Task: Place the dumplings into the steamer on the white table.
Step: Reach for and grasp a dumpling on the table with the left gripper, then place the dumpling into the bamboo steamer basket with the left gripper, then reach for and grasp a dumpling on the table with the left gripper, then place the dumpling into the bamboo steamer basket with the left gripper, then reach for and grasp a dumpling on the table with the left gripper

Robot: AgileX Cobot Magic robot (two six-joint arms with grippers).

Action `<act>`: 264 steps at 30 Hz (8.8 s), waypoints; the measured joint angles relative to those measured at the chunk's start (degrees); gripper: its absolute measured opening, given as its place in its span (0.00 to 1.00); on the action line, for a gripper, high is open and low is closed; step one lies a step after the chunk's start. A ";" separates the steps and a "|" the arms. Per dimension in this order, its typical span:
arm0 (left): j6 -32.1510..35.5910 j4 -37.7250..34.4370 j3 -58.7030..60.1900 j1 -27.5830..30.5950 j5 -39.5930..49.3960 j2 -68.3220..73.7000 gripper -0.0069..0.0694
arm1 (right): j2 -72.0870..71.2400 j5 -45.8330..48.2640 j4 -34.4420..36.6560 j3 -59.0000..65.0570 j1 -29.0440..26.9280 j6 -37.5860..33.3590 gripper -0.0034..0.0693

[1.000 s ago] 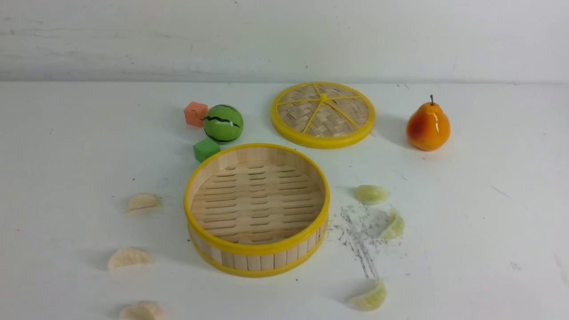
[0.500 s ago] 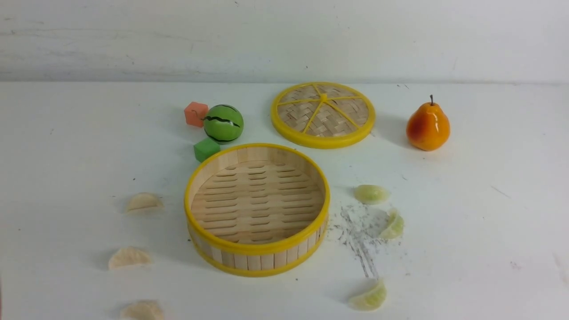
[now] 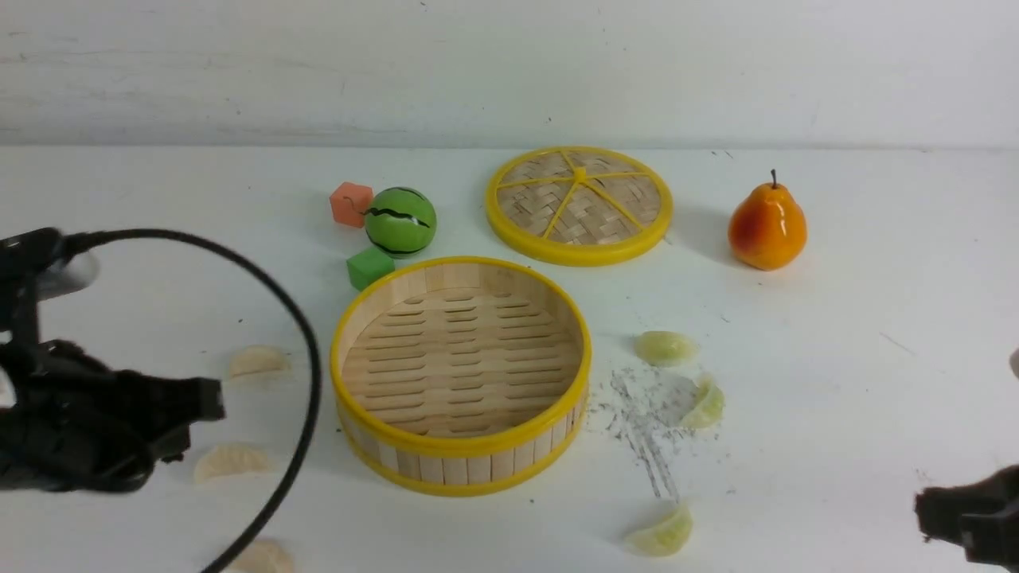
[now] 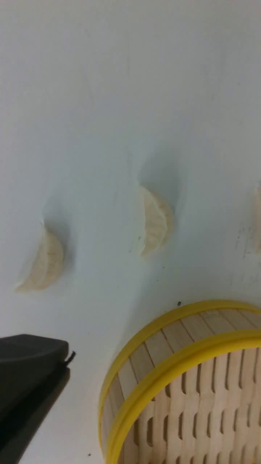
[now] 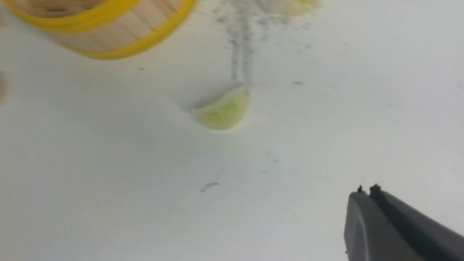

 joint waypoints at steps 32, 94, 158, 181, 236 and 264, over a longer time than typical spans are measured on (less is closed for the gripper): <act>1.65 39.16 -31.82 -0.24 -4.40 51.58 0.62 | 3.67 -1.84 6.65 -0.11 11.65 -18.04 0.05; 1.21 4.65 -49.84 -9.82 4.56 57.16 0.38 | 3.80 -3.54 11.15 -0.06 11.70 -18.21 0.09; 13.74 16.45 -24.79 -1.78 11.31 42.24 0.39 | 4.14 -0.34 13.99 -0.06 11.70 -19.98 0.12; 15.36 16.99 -26.47 -1.68 15.79 46.39 0.47 | 4.14 0.27 13.99 -0.06 11.70 -20.04 0.13; -0.36 9.64 -57.21 -15.30 14.87 53.73 0.61 | 4.19 -2.54 15.30 -0.06 11.70 -20.04 0.16; 20.38 17.68 -5.22 -15.30 8.10 22.56 0.42 | 4.19 -0.17 15.95 -0.06 11.70 -20.04 0.18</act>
